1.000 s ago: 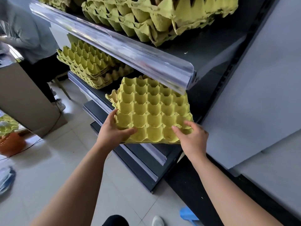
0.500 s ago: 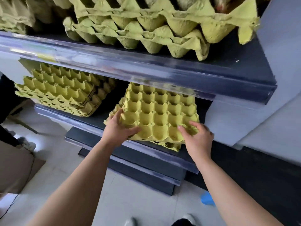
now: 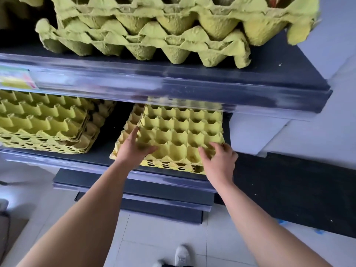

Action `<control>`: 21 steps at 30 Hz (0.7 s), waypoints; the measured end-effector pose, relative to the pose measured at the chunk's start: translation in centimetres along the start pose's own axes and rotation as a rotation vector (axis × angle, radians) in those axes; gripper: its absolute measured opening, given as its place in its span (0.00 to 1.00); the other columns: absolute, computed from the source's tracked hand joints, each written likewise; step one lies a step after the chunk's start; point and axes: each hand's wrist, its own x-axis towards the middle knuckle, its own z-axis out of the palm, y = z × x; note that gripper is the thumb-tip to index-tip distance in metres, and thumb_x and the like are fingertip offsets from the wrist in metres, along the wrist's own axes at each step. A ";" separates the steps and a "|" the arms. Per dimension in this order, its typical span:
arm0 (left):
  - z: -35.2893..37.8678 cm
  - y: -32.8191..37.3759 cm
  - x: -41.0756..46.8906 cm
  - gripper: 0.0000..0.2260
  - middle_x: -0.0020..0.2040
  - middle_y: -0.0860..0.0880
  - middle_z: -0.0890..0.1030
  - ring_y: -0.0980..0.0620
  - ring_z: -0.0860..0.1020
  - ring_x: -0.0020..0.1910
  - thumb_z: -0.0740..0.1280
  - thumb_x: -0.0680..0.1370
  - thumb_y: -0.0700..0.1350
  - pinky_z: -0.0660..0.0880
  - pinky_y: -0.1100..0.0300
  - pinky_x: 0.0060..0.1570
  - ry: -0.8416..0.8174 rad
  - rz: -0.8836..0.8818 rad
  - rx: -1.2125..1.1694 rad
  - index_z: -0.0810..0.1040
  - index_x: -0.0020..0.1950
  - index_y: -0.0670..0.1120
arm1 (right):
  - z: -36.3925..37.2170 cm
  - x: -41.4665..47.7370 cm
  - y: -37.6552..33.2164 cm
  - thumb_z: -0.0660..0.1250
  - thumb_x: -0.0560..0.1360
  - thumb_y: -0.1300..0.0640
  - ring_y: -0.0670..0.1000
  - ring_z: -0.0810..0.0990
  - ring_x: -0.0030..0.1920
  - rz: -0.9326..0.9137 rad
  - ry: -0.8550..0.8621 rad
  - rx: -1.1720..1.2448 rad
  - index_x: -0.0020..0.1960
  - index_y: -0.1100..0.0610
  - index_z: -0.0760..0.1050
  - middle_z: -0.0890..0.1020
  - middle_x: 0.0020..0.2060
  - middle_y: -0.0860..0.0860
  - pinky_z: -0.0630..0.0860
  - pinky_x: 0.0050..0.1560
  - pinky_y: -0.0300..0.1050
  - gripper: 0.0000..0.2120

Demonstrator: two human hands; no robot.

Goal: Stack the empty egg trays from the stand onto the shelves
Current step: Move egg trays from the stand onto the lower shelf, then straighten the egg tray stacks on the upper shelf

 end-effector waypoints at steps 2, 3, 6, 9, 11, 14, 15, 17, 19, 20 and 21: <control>0.0 0.2 -0.2 0.41 0.71 0.44 0.69 0.44 0.69 0.67 0.73 0.72 0.55 0.63 0.57 0.48 -0.002 -0.006 0.011 0.54 0.78 0.53 | 0.0 0.3 0.0 0.62 0.74 0.37 0.60 0.64 0.63 -0.016 -0.027 -0.041 0.62 0.49 0.75 0.69 0.65 0.57 0.71 0.58 0.60 0.23; -0.1 0.1 -0.2 0.41 0.70 0.43 0.69 0.44 0.69 0.66 0.73 0.72 0.55 0.64 0.57 0.49 -0.001 -0.006 0.007 0.54 0.78 0.53 | -0.1 0.3 -0.1 0.62 0.74 0.38 0.61 0.64 0.63 -0.027 -0.028 -0.066 0.62 0.49 0.75 0.68 0.65 0.58 0.70 0.59 0.59 0.22; -0.6 -0.3 -0.3 0.38 0.71 0.43 0.70 0.43 0.70 0.67 0.71 0.73 0.56 0.69 0.54 0.56 0.014 0.029 -0.018 0.57 0.78 0.50 | -0.4 0.1 -0.4 0.64 0.75 0.42 0.63 0.65 0.65 -0.128 0.036 -0.146 0.63 0.52 0.75 0.67 0.67 0.61 0.66 0.64 0.59 0.21; -1.2 -0.4 -1.3 0.34 0.72 0.43 0.69 0.43 0.69 0.68 0.70 0.74 0.57 0.68 0.52 0.62 0.027 0.115 0.070 0.64 0.75 0.45 | -0.8 -0.4 -1.2 0.68 0.73 0.48 0.64 0.69 0.64 -0.334 0.143 -0.204 0.60 0.56 0.78 0.72 0.65 0.61 0.67 0.65 0.60 0.19; -1.5 -0.3 -2.4 0.27 0.69 0.44 0.71 0.42 0.72 0.65 0.69 0.75 0.55 0.70 0.53 0.60 0.078 0.217 0.168 0.70 0.71 0.44 | -1.0 -0.9 -2.3 0.70 0.72 0.52 0.62 0.73 0.61 -0.443 0.153 -0.208 0.58 0.58 0.79 0.77 0.60 0.58 0.69 0.64 0.58 0.16; -2.6 -0.2 -4.0 0.21 0.65 0.46 0.76 0.43 0.75 0.60 0.68 0.76 0.53 0.73 0.53 0.55 0.172 0.370 0.284 0.76 0.66 0.46 | -1.4 -2.5 -4.7 0.70 0.73 0.55 0.57 0.78 0.57 -0.535 0.124 -0.167 0.57 0.59 0.80 0.81 0.57 0.54 0.73 0.61 0.53 0.14; -3.3 -0.3 -4.5 0.19 0.63 0.47 0.78 0.43 0.76 0.59 0.68 0.76 0.53 0.74 0.52 0.54 0.202 0.419 0.308 0.77 0.65 0.46 | -1.5 -3.2 -5.6 0.69 0.73 0.55 0.57 0.79 0.56 -0.552 0.118 -0.156 0.57 0.59 0.80 0.82 0.56 0.53 0.75 0.60 0.52 0.14; -5.3 -0.3 -5.5 0.17 0.59 0.47 0.80 0.43 0.77 0.56 0.68 0.76 0.52 0.75 0.51 0.52 0.256 0.505 0.328 0.79 0.62 0.46 | -2.0 -4.5 -7.9 0.70 0.73 0.55 0.55 0.81 0.54 -0.588 0.133 -0.142 0.56 0.58 0.81 0.82 0.54 0.51 0.77 0.56 0.51 0.13; -7.8 -0.2 -6.4 0.15 0.56 0.48 0.82 0.43 0.79 0.53 0.67 0.76 0.52 0.75 0.51 0.50 0.306 0.584 0.343 0.81 0.61 0.48 | -2.6 -6.0 -10.6 0.70 0.73 0.55 0.53 0.82 0.52 -0.624 0.159 -0.115 0.55 0.57 0.81 0.83 0.53 0.50 0.78 0.54 0.49 0.12; -9.2 -0.2 -6.9 0.15 0.54 0.49 0.82 0.44 0.79 0.51 0.67 0.76 0.52 0.76 0.52 0.49 0.336 0.625 0.349 0.81 0.59 0.48 | -3.0 -6.7 -12.1 0.70 0.73 0.55 0.52 0.82 0.51 -0.640 0.172 -0.096 0.54 0.57 0.81 0.83 0.52 0.50 0.79 0.53 0.49 0.11; -10.7 -0.2 -7.3 0.14 0.52 0.49 0.83 0.43 0.80 0.49 0.67 0.76 0.52 0.76 0.52 0.47 0.369 0.661 0.348 0.82 0.58 0.48 | -3.3 -7.4 -13.7 0.69 0.73 0.55 0.51 0.82 0.51 -0.654 0.182 -0.077 0.54 0.56 0.82 0.83 0.52 0.50 0.78 0.54 0.49 0.11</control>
